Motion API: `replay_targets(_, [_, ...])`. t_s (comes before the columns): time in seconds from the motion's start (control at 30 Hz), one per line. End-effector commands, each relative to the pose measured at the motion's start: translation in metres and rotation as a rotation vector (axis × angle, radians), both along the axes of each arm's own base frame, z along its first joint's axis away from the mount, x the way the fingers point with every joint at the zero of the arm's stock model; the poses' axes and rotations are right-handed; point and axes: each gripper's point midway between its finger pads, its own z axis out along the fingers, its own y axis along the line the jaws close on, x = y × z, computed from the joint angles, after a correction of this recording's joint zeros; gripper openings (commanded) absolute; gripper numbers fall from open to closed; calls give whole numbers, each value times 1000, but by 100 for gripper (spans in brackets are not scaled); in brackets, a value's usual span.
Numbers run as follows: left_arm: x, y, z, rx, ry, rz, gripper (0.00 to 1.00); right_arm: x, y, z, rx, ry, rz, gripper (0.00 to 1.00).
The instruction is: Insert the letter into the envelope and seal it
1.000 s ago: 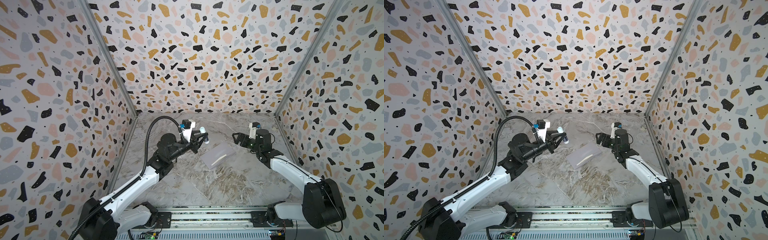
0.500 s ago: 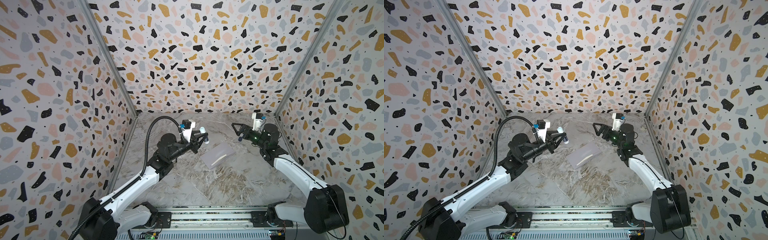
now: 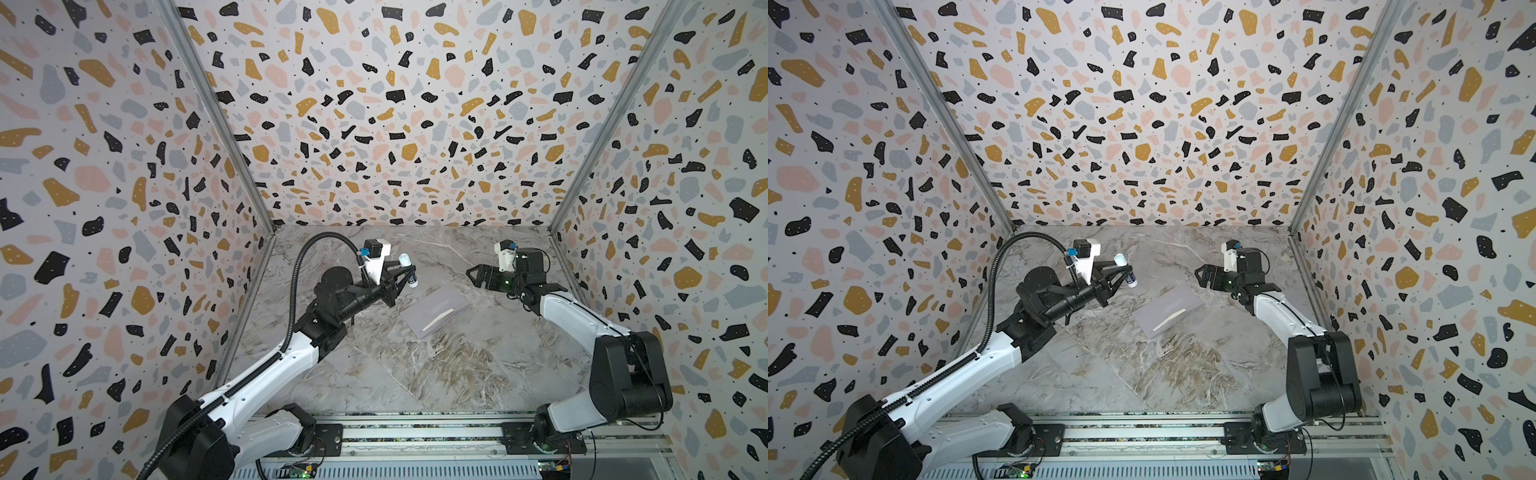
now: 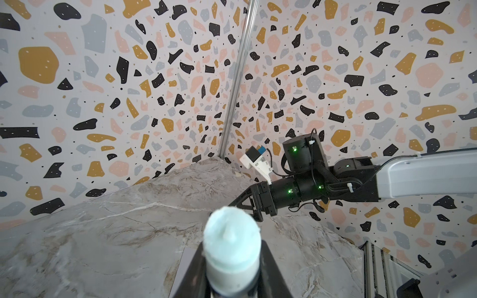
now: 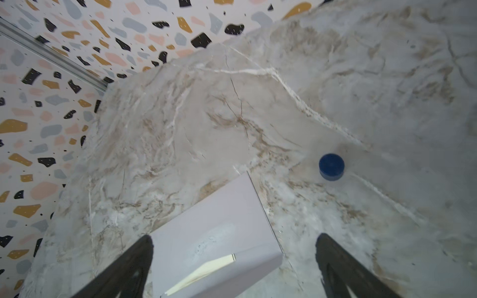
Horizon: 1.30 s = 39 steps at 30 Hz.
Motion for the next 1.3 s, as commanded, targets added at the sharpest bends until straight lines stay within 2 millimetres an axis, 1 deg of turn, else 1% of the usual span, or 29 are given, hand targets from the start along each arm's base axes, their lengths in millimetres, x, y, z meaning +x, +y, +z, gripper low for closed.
replay_targets(0.0, [-2,1,7,-13,-43,2,0,-2,6,-10,11,18,38,99])
replay_targets(0.27, [-2,2,8,-13,-45,4,0,-4,17,-51,79,109,61,99])
replay_targets(0.4, [-3,2,6,-11,-42,3,0,-8,21,-63,106,140,70,99])
replay_targets(0.77, [-2,2,7,-14,-42,2,0,-18,35,-81,130,184,98,99])
replay_targets(1.0, [-2,1,7,-16,-41,-1,0,-24,43,-86,135,204,115,99])
replay_targets(1.27, [-1,-1,7,-19,-37,-7,0,-40,57,-86,147,224,151,99])
